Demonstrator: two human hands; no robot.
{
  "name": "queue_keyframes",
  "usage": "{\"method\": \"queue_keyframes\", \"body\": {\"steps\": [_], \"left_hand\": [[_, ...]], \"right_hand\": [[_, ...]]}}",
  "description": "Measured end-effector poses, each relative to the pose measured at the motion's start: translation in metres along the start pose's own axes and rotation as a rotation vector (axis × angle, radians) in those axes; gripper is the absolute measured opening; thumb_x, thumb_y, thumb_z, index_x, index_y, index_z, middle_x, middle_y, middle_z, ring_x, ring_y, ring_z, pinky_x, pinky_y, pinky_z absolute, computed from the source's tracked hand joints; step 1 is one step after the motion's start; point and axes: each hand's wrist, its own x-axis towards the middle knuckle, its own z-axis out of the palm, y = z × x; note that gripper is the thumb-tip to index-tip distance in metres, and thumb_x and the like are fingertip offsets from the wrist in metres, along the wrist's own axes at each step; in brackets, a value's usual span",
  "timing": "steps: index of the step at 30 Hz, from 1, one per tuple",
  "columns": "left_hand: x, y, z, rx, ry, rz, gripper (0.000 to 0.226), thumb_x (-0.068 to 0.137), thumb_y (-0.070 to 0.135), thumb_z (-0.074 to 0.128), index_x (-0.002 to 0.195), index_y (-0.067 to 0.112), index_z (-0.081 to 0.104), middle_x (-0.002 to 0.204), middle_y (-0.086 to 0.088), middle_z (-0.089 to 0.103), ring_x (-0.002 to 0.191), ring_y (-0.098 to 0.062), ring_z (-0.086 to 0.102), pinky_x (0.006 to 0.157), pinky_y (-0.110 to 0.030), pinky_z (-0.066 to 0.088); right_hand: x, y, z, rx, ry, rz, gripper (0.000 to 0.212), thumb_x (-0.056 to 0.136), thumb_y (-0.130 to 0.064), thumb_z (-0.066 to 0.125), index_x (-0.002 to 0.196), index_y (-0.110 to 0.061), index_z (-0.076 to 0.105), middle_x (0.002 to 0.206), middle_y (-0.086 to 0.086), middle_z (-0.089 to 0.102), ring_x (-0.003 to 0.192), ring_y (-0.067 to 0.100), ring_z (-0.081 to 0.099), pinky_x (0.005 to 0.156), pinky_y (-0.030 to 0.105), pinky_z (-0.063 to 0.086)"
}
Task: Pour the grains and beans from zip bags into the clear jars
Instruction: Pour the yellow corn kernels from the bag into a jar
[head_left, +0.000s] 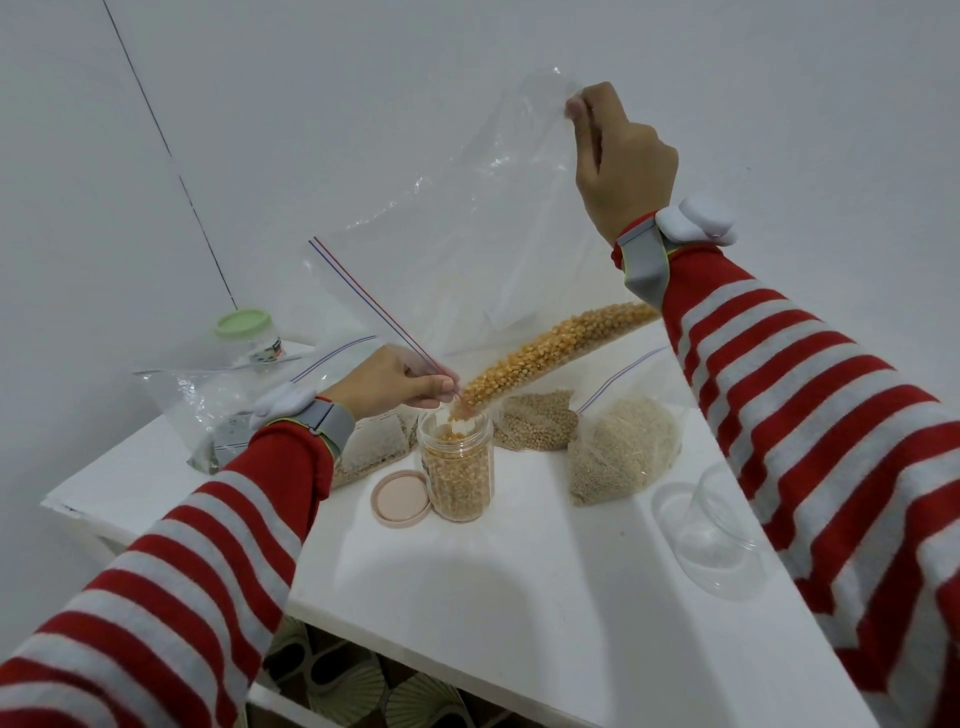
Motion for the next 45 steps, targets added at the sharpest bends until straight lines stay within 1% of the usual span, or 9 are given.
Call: {"method": "queue_keyframes", "body": {"steps": [7,11,15,20,25,29,33,37,45], "left_hand": [[-0.001,0.0,-0.003,0.023,0.007,0.003,0.016,0.087,0.015,0.071,0.094,0.002,0.077,0.103,-0.001,0.075,0.095,-0.019,0.072,0.08,-0.025,0.059],[0.0,0.0,-0.003,0.021,0.016,0.005,0.016,0.087,0.015,0.071,0.094,0.002,0.077,0.103,-0.002,0.075,0.095,-0.019,0.072,0.081,-0.026,0.059],[0.0,-0.001,-0.003,0.034,0.023,0.01,0.018,0.087,0.014,0.071,0.095,-0.001,0.076,0.103,-0.001,0.075,0.095,-0.018,0.072,0.079,-0.024,0.059],[0.0,-0.001,-0.003,0.038,0.027,0.012,0.018,0.087,0.014,0.071,0.095,-0.001,0.076,0.103,-0.001,0.075,0.095,-0.021,0.072,0.083,-0.03,0.059],[0.001,0.001,-0.002,0.028,0.023,0.017,0.017,0.087,0.012,0.071,0.095,-0.001,0.076,0.103,-0.002,0.075,0.095,-0.02,0.072,0.082,-0.029,0.059],[0.001,0.001,-0.001,0.032,0.024,0.02,0.017,0.087,0.012,0.07,0.095,-0.002,0.076,0.103,-0.003,0.075,0.096,-0.021,0.072,0.082,-0.03,0.059],[0.002,0.001,-0.001,0.034,0.028,0.019,0.017,0.087,0.013,0.071,0.095,-0.001,0.076,0.101,-0.002,0.076,0.096,-0.021,0.072,0.084,-0.033,0.059],[0.001,0.001,-0.001,0.032,0.034,0.024,0.017,0.087,0.012,0.071,0.096,-0.001,0.076,0.1,-0.001,0.076,0.096,-0.021,0.072,0.083,-0.031,0.059],[0.0,0.001,-0.001,0.029,0.036,0.033,0.018,0.087,0.012,0.071,0.098,-0.002,0.075,0.098,-0.002,0.076,0.095,-0.021,0.072,0.081,-0.028,0.059]], "right_hand": [[0.002,-0.004,0.002,0.019,0.006,-0.021,0.044,0.104,-0.04,0.031,0.106,-0.011,0.064,0.056,0.0,0.044,0.047,0.025,0.044,0.045,0.031,0.03],[0.004,-0.006,0.004,0.018,0.009,-0.025,0.044,0.104,-0.04,0.031,0.106,-0.012,0.064,0.056,0.0,0.044,0.047,0.024,0.044,0.047,0.029,0.027],[0.006,-0.008,0.004,0.019,0.004,-0.032,0.045,0.104,-0.041,0.03,0.106,-0.012,0.064,0.056,0.001,0.045,0.047,0.025,0.044,0.047,0.029,0.026],[0.005,-0.008,0.005,0.016,-0.008,-0.043,0.046,0.103,-0.042,0.029,0.106,-0.011,0.064,0.055,0.001,0.045,0.046,0.026,0.045,0.047,0.03,0.026],[0.007,-0.007,0.005,0.011,0.006,-0.055,0.046,0.104,-0.041,0.03,0.105,-0.011,0.064,0.056,0.004,0.049,0.047,0.027,0.046,0.047,0.029,0.027],[0.009,-0.006,0.006,0.025,0.014,-0.059,0.046,0.104,-0.041,0.031,0.105,-0.01,0.065,0.055,0.001,0.045,0.045,0.026,0.045,0.047,0.028,0.025],[0.009,-0.006,0.007,0.016,-0.013,-0.057,0.047,0.104,-0.043,0.029,0.106,-0.011,0.064,0.056,0.002,0.046,0.047,0.026,0.045,0.048,0.03,0.026],[0.01,-0.007,0.009,0.018,0.037,-0.061,0.044,0.104,-0.041,0.033,0.102,-0.012,0.065,0.054,0.004,0.048,0.045,0.026,0.045,0.046,0.029,0.026],[0.012,-0.01,0.012,0.024,0.071,-0.095,0.042,0.104,-0.04,0.035,0.099,-0.011,0.066,0.053,0.005,0.051,0.043,0.026,0.045,0.045,0.027,0.026]]}}
